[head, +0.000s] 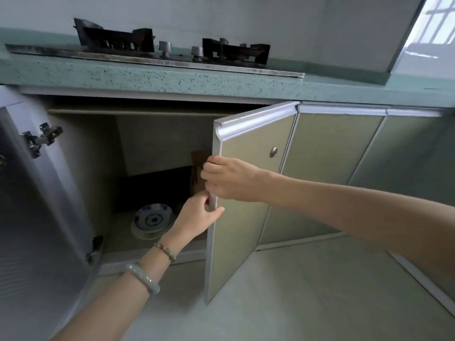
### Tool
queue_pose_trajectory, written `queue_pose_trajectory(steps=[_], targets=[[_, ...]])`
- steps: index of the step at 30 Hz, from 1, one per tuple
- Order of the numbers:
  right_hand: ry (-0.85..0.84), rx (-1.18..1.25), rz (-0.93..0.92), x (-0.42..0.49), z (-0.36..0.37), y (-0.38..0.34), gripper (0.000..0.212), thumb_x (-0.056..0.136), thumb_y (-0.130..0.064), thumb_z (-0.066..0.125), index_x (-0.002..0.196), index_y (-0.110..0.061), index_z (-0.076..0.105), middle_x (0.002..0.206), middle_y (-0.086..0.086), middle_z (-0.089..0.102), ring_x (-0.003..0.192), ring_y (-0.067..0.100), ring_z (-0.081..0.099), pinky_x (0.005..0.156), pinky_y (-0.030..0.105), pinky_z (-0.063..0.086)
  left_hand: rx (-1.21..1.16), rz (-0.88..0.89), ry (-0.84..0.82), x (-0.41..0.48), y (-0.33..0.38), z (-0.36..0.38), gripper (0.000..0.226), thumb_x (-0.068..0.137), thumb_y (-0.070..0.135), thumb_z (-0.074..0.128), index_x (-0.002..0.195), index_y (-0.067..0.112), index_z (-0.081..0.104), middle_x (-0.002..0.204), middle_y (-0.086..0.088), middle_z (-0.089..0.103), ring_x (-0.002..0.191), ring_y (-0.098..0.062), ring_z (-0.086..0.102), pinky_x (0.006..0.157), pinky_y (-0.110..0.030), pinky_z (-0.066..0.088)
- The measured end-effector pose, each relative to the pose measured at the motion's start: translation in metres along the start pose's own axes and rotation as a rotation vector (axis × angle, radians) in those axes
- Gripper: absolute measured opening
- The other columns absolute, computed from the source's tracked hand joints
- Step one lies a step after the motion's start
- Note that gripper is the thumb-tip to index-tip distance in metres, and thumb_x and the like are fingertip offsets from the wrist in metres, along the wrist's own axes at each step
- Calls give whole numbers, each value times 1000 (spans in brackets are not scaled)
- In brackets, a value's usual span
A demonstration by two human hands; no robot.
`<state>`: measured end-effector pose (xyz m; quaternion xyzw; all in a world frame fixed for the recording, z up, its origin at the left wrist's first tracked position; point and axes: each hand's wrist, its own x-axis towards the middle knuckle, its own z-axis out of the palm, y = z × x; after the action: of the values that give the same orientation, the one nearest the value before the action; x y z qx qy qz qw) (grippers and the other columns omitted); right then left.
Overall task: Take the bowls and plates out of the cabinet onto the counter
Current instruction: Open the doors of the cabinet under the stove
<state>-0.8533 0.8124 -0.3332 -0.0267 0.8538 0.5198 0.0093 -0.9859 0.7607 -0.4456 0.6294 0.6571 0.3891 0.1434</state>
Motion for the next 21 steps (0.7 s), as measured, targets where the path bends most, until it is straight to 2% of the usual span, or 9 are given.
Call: queue_pose_trajectory(steps=[2,5,9,12,14,18,21], targets=[[66,-28,-5,-30,-10,-8,15,87,-10,59,83,-21,68,93,-3,64,93,18,59,94,31,47,52,121,17,-16,20,13,23,80,30,73,80,15,55,74,6,55,70,-7,53,61,-15,35],[155,-29,31,-71,-23,-18,21,84,-6,57,71,-21,65,83,-2,63,84,19,60,90,30,49,157,257,-9,-33,49,32,37,81,34,72,101,6,59,97,-4,63,99,-18,57,83,-15,37],[193,15,60,-130,-34,-29,21,83,-5,58,69,-20,65,79,-2,62,80,20,62,85,30,50,171,315,-72,-48,87,64,40,81,43,70,100,12,53,86,7,53,90,-19,61,73,-15,35],[215,48,110,-175,-41,-33,21,84,-3,57,69,-16,64,77,1,62,78,22,61,87,31,51,152,333,-124,-53,115,93,49,82,45,68,114,11,52,102,0,62,98,-20,63,81,-28,49],[194,65,136,-203,-44,-35,25,88,-1,52,70,-14,64,79,3,65,80,24,63,87,32,51,144,332,-136,-54,133,111,50,82,43,69,115,9,51,110,-6,62,102,-24,63,83,-32,49],[101,81,193,-247,-48,-37,31,93,0,42,77,-10,66,93,7,70,87,26,65,95,34,50,108,323,-137,-55,165,144,43,84,36,69,112,8,51,109,-7,61,100,-27,63,81,-32,47],[42,91,233,-276,-46,-37,24,90,0,45,82,-7,67,99,11,69,94,28,65,101,36,47,52,291,-123,-55,185,165,35,85,30,68,105,7,51,102,-9,60,95,-29,63,80,-38,50]])
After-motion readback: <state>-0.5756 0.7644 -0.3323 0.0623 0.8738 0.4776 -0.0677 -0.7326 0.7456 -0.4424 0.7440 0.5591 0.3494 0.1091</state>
